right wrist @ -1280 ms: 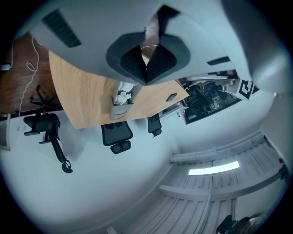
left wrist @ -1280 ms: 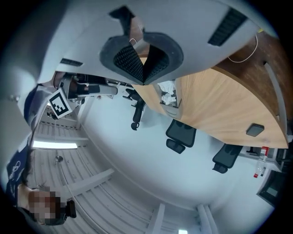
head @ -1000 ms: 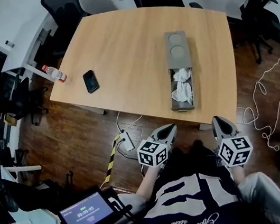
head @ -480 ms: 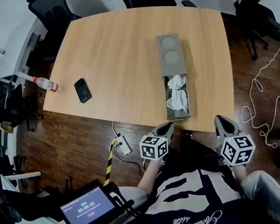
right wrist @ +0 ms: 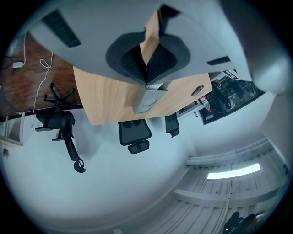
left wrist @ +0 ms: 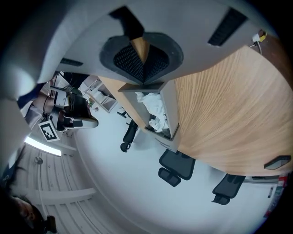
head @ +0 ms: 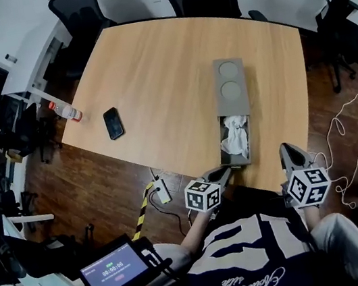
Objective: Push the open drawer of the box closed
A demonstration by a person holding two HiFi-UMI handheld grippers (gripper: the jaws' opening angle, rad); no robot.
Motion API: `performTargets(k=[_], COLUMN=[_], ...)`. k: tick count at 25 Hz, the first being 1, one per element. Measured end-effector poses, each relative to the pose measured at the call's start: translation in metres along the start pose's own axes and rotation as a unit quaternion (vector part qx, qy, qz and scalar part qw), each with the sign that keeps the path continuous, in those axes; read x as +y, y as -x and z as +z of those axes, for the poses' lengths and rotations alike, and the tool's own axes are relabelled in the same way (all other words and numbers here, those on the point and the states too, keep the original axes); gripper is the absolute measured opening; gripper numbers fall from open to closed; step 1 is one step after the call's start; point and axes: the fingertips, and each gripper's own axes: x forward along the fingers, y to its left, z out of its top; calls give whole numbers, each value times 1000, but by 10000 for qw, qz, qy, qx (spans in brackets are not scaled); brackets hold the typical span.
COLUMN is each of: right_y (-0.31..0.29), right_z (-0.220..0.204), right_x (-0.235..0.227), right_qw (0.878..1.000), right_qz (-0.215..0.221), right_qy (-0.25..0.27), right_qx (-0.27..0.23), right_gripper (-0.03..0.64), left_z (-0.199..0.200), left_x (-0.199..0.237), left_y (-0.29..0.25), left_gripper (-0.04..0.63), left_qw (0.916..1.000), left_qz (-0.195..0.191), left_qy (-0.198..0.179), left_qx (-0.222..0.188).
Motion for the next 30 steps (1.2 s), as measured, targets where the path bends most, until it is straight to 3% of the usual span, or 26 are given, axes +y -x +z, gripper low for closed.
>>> performTargets(k=[6,14,30], right_y=[-26,-54,-38], right_z=[17,25,15], right_x=[-3,-48,-74], right_qw=[9998,9997,9984], right_qz=[175,-4,-287], right_qy=[-1,-246,-481], right_qx=[32,10,121], right_gripper=[-2,-2,-2], left_z=[5,10,77], left_x=[2,16,33], left_y=[0,-13,-44], left_gripper=[2,2,2], left_qw=[9997,9988,9997], left_qz=[-122,-8,217], left_qy=[11,77,-8], left_qx=[204,493,-85])
